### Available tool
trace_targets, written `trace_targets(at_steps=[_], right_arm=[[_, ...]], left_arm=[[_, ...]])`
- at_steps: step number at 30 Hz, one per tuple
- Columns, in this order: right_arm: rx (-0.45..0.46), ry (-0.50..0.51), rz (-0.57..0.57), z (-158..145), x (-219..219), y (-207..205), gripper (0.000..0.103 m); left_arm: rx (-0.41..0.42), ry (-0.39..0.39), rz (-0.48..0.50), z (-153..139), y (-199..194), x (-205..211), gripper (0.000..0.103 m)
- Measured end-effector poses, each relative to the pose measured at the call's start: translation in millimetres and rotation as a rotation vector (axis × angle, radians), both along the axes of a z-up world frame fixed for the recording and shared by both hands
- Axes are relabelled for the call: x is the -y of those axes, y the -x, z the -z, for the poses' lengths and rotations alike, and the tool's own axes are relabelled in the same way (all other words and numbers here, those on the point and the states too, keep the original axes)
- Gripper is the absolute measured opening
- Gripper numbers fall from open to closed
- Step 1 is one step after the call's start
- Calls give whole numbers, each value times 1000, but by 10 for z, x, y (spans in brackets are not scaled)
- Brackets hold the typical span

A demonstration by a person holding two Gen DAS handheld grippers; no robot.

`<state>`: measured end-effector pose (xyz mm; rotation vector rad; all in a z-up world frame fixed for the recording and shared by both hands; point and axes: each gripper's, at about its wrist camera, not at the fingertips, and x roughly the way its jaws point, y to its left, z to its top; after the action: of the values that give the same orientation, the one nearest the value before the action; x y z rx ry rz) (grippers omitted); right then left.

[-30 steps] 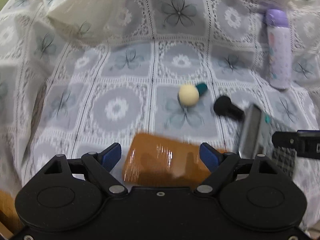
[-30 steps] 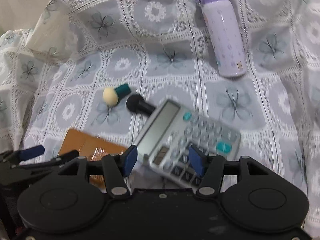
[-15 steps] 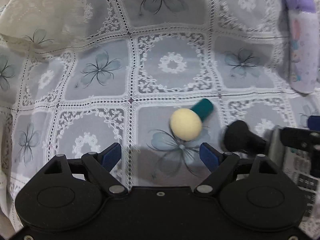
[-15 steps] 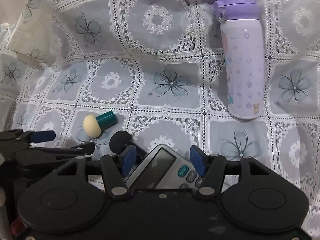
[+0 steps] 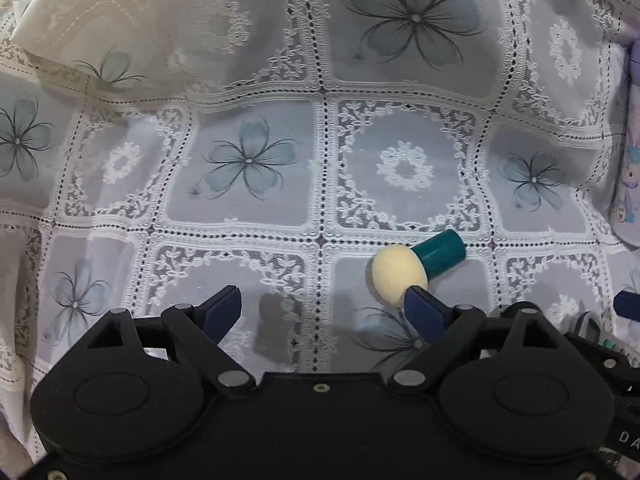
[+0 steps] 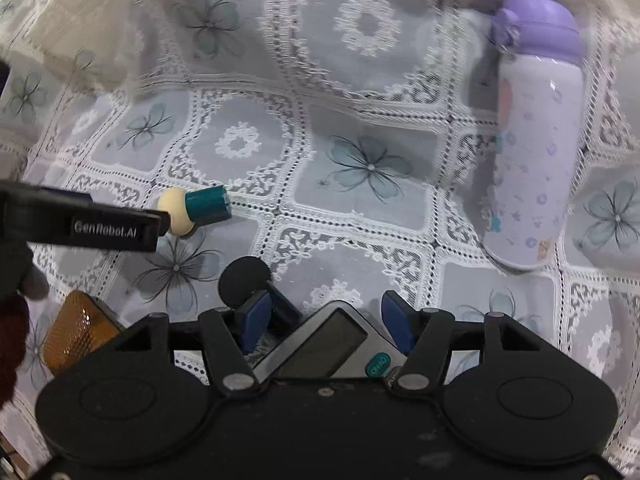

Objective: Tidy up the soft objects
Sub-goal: 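Grasp the cream-and-teal sponge stick with the left tool while the right tool grasps the black microphone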

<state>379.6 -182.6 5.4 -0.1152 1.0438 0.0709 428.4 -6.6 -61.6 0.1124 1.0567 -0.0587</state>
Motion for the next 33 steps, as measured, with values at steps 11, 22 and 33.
trace_targets(at_steps=[11,22,33], right_arm=[[-14,110,-87,175,-194,-50,65],[27,203,-61,240,-102,-191,64],[36,157,45,252,183,-264,65]], left_arm=[[-36,-14,37,101,72,-10,87],[-52,-28,66,142,112,81,86],[-40,3,122,75,204,208,86]])
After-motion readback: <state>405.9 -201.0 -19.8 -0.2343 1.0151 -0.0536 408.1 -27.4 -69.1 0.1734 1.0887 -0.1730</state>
